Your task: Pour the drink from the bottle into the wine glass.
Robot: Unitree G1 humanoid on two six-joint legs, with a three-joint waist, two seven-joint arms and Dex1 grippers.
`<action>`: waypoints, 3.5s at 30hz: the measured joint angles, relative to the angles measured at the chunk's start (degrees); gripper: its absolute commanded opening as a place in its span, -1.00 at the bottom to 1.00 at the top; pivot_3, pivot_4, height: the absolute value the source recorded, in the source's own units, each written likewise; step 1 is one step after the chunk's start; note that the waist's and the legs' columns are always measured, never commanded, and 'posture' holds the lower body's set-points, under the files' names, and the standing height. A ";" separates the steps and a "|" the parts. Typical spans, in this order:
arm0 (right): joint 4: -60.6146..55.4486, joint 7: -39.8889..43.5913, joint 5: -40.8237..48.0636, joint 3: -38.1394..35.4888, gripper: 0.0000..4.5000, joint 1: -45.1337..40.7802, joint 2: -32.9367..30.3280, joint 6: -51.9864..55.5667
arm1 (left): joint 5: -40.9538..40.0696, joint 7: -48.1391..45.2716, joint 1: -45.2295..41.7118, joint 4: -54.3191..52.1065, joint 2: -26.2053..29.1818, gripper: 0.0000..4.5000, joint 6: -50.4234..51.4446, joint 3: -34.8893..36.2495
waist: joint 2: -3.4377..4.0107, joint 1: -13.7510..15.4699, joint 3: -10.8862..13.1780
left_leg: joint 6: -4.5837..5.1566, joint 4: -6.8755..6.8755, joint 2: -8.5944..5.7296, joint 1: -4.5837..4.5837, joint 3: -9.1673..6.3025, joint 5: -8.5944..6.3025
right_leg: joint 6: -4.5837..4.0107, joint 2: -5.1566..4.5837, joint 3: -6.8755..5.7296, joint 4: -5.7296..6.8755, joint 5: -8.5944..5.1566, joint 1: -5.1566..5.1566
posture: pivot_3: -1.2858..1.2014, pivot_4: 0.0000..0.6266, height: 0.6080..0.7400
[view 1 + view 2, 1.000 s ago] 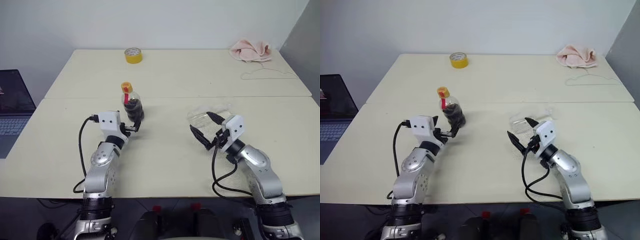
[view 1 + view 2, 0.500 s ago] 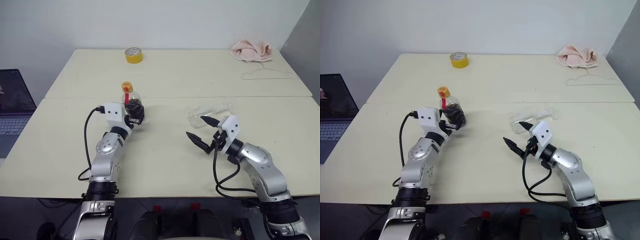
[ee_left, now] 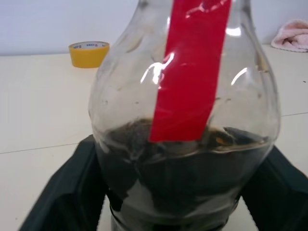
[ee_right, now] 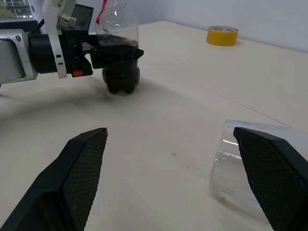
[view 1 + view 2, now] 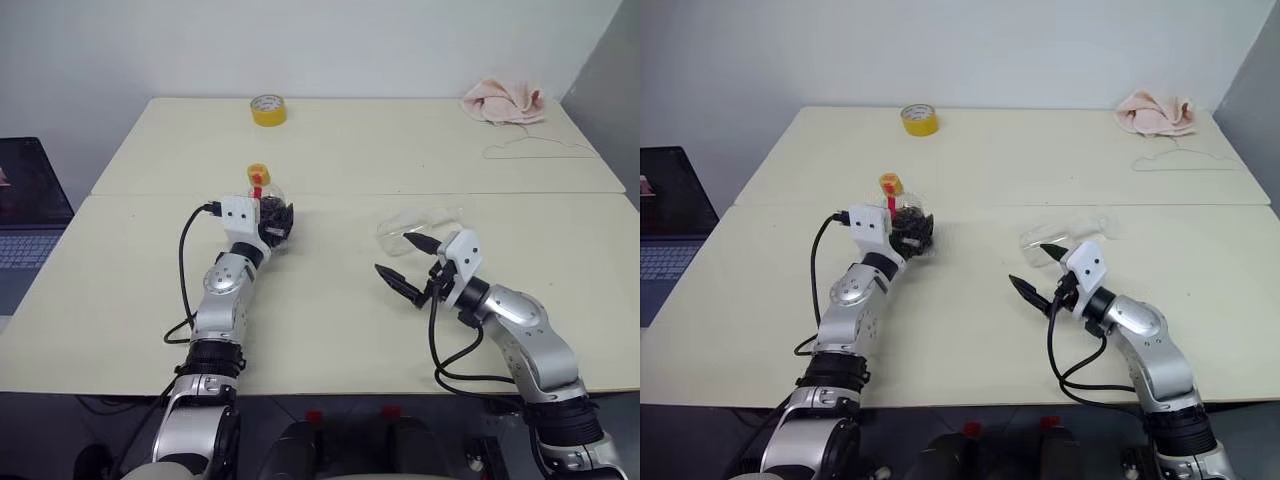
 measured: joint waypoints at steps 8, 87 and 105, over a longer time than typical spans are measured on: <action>-0.01 0.00 0.10 -0.18 1.00 -1.08 0.00 0.45 | 0.01 -0.01 0.31 -0.28 -0.52 -0.05 -0.12 0.00 | 0.00 -0.01 0.00 | 0.00 0.02 0.00 0.00 -0.01 0.00 | 0.00 0.00 -0.02 0.01 0.00 0.00 | 0.03 -0.52 1.00; 6.29 12.56 9.32 5.10 -0.44 -27.33 -2.17 19.09 | 8.72 -2.87 18.33 -30.48 -6.49 -0.54 10.58 -20.66 | 0.00 0.00 0.01 | 0.01 0.03 -0.01 -0.07 0.00 -0.01 | 0.00 -0.01 -0.01 -0.02 0.00 -0.03 | 0.03 -0.52 1.00; 32.56 46.50 11.35 19.76 -0.44 -43.37 -9.24 -5.56 | 8.71 -5.18 20.69 -32.88 -5.38 -0.58 11.41 -23.66 | -0.01 -0.01 0.03 | 0.01 0.10 0.02 -0.08 0.00 -0.01 | 0.00 -0.04 -0.01 -0.04 0.00 -0.05 | 0.03 -0.52 1.00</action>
